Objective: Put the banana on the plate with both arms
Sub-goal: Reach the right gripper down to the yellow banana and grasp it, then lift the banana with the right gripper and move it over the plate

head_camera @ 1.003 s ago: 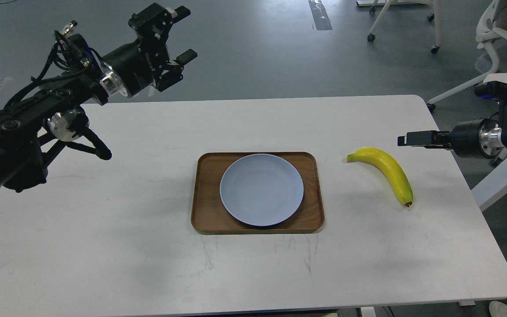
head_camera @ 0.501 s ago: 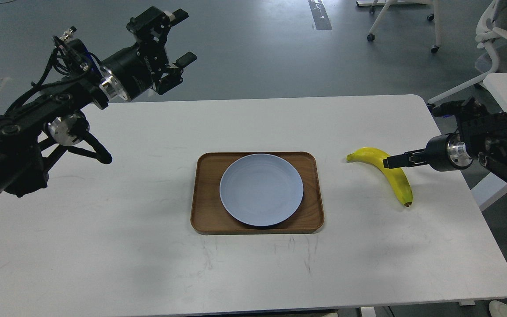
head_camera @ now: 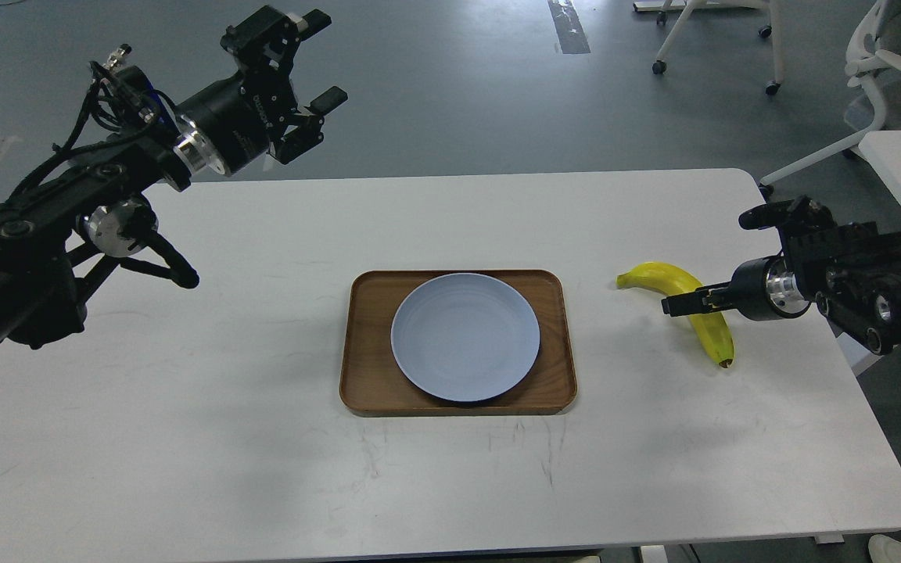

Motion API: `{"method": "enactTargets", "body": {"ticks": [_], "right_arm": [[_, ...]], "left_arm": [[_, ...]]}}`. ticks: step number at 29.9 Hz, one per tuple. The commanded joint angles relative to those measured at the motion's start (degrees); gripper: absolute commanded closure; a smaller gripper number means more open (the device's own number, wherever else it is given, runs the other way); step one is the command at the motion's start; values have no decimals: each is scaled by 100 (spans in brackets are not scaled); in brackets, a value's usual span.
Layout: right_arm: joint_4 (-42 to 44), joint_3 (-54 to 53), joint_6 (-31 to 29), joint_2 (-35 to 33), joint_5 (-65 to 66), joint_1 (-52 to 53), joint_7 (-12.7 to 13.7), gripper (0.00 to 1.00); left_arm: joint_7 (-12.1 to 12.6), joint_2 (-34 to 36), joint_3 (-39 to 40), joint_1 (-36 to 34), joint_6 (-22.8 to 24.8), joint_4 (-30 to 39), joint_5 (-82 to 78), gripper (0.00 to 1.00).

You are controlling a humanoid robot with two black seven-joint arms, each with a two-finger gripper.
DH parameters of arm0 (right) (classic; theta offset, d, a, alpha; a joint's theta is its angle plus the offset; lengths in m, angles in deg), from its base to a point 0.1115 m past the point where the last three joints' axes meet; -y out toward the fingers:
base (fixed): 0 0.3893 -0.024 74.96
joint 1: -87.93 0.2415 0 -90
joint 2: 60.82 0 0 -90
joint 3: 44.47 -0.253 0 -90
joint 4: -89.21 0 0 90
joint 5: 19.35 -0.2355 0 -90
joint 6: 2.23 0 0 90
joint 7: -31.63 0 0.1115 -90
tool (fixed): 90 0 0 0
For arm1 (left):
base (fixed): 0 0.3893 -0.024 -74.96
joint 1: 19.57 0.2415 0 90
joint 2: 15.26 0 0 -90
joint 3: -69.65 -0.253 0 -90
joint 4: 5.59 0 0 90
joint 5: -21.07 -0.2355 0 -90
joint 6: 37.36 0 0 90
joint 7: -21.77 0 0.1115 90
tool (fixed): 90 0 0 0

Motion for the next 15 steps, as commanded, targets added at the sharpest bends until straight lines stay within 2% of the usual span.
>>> {"method": "enactTargets", "body": {"ticks": [1, 2, 3, 4, 5, 9, 15], "right_arm": [[-29, 4, -5, -2, -1, -8, -1, 44], [-37, 21, -5, -2, -1, -8, -1, 60], [-46, 65, -5, -11, -1, -8, -1, 68], [-55, 153, -5, -11, -10, 1, -1, 82], [-64, 188, -5, -11, -10, 1, -1, 87], [-134, 250, -5, -64, -28, 54, -1, 100], [-808, 259, -5, -528, -19, 614, -1, 100]], "left_arm": [[6, 7, 2, 50, -7, 0, -1, 2], [6, 7, 2, 68, -7, -8, -1, 2], [6, 7, 2, 76, -7, 0, -1, 2], [-3, 7, 11, 85, -7, 0, -9, 2], [6, 7, 2, 85, -7, 0, -9, 2], [6, -2, 11, 85, -7, 0, -9, 2], [6, -2, 11, 77, -7, 0, -9, 2]]}}
